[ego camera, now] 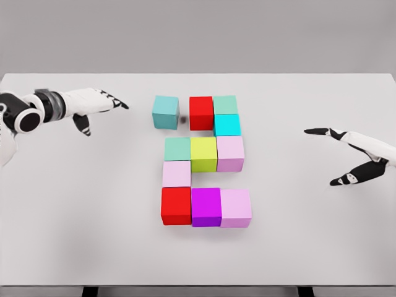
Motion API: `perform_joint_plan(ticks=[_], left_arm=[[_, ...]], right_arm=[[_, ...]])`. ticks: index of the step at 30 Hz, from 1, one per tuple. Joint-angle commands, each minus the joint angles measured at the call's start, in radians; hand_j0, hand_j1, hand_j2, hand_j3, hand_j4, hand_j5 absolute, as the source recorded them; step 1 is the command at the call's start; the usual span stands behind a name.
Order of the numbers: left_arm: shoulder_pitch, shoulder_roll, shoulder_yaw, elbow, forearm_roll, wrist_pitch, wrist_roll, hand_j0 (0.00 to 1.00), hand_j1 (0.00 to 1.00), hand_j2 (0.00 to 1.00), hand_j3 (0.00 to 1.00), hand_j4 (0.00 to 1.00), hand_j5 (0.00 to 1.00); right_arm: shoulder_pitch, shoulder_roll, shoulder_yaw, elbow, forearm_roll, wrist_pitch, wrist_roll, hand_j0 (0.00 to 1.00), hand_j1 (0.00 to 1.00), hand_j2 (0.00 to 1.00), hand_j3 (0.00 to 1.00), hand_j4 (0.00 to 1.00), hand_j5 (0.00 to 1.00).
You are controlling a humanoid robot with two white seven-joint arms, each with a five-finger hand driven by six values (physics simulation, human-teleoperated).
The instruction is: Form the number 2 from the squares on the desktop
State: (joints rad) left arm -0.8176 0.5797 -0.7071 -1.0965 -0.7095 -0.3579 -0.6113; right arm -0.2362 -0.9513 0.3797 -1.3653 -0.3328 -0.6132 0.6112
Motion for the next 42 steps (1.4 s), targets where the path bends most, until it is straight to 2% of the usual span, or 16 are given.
perform_joint_plan(ticks=[1, 5, 16, 21, 25, 42], left_arm=[[0.000, -0.017, -0.006, 0.023, -0.034, 0.001, 0.000, 1.00, 1.00, 1.00, 1.00, 1.00, 1.00], [-0.012, -0.047, -0.006, 0.023, -0.074, -0.001, 0.000, 1.00, 1.00, 1.00, 1.00, 1.00, 1.00], [-0.031, -0.106, -0.014, 0.023, -0.116, -0.001, 0.000, 1.00, 1.00, 1.00, 1.00, 1.00, 1.00], [-0.032, -0.109, -0.023, 0.023, -0.114, -0.001, 0.000, 1.00, 1.00, 1.00, 1.00, 1.00, 1.00], [-0.043, -0.109, -0.028, 0.023, -0.114, -0.076, 0.000, 1.00, 1.00, 1.00, 1.00, 1.00, 1.00], [-0.044, -0.109, -0.035, 0.021, -0.114, -0.087, 0.000, 1.00, 1.00, 1.00, 1.00, 1.00, 1.00]], right_arm=[[-0.002, -0.001, -0.033, 0.043, -0.008, 0.002, 0.000, 1.00, 1.00, 1.00, 1.00, 1.00, 1.00], [-0.002, 0.002, -0.093, 0.106, -0.008, 0.002, 0.000, 1.00, 1.00, 1.00, 1.00, 1.00, 1.00], [0.000, 0.006, -0.163, 0.223, -0.009, 0.002, 0.000, 1.00, 1.00, 1.00, 1.00, 1.00, 1.00], [0.000, 0.006, -0.170, 0.226, -0.008, 0.002, 0.000, 1.00, 1.00, 1.00, 1.00, 1.00, 1.00], [0.002, 0.006, -0.170, 0.224, -0.008, 0.002, 0.000, 1.00, 1.00, 1.00, 1.00, 1.00, 1.00], [0.002, 0.006, -0.170, 0.224, -0.008, 0.002, 0.000, 1.00, 1.00, 1.00, 1.00, 1.00, 1.00]])
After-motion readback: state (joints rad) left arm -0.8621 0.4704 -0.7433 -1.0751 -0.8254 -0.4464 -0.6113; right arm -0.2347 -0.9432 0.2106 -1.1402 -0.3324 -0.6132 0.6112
